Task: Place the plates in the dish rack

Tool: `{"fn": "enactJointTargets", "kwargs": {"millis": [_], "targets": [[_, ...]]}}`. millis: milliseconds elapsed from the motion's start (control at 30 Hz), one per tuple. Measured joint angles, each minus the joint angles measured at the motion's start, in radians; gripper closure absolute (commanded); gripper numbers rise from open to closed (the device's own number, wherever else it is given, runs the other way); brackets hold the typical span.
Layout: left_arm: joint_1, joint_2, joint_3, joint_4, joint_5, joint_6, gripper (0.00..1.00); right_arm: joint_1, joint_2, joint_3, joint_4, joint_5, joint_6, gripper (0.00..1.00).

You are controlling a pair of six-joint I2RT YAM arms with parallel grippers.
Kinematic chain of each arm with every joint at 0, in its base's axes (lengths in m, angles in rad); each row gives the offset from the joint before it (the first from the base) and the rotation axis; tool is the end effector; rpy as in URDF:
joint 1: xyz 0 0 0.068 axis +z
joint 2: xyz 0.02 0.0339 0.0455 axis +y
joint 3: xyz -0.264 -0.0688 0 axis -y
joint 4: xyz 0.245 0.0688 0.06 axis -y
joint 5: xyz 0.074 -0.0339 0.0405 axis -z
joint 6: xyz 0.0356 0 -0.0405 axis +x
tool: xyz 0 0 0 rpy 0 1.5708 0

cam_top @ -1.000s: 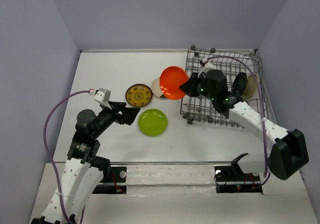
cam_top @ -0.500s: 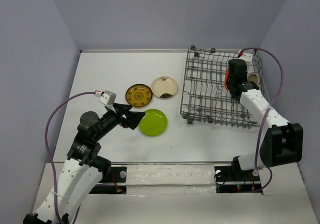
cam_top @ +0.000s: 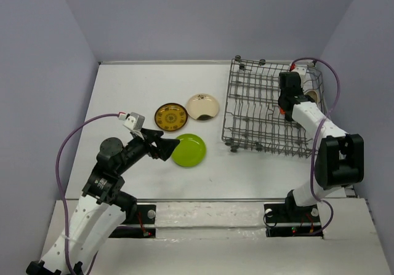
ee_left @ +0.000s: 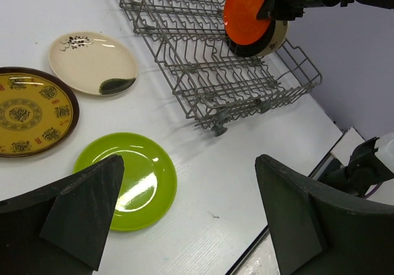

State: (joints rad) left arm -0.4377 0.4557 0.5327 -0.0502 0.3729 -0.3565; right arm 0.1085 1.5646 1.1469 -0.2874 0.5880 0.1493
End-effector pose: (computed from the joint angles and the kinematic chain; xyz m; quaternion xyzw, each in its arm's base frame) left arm 0.1120 -0.0667 0.3112 0.1605 0.6795 -0.3916 0.5993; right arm 0.3457 0.0178 0.2658 0.1392 0.8662 -0.2093 0.4319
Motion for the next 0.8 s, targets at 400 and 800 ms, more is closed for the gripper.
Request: {"fn": "enactJointTargets", "kwargs": {"millis": [400,800], "targets": [[0.000,0.002,0.000,-0.002,-0.015,0.000,0.01,0.000,0.080,0.048,0.003,-0.063,-0.014,0.93],[0.001,0.031,0.000,-0.020,-0.037,0.000,0.01,0.000,0.133,0.050,0.002,-0.088,0.002,0.44]]}}
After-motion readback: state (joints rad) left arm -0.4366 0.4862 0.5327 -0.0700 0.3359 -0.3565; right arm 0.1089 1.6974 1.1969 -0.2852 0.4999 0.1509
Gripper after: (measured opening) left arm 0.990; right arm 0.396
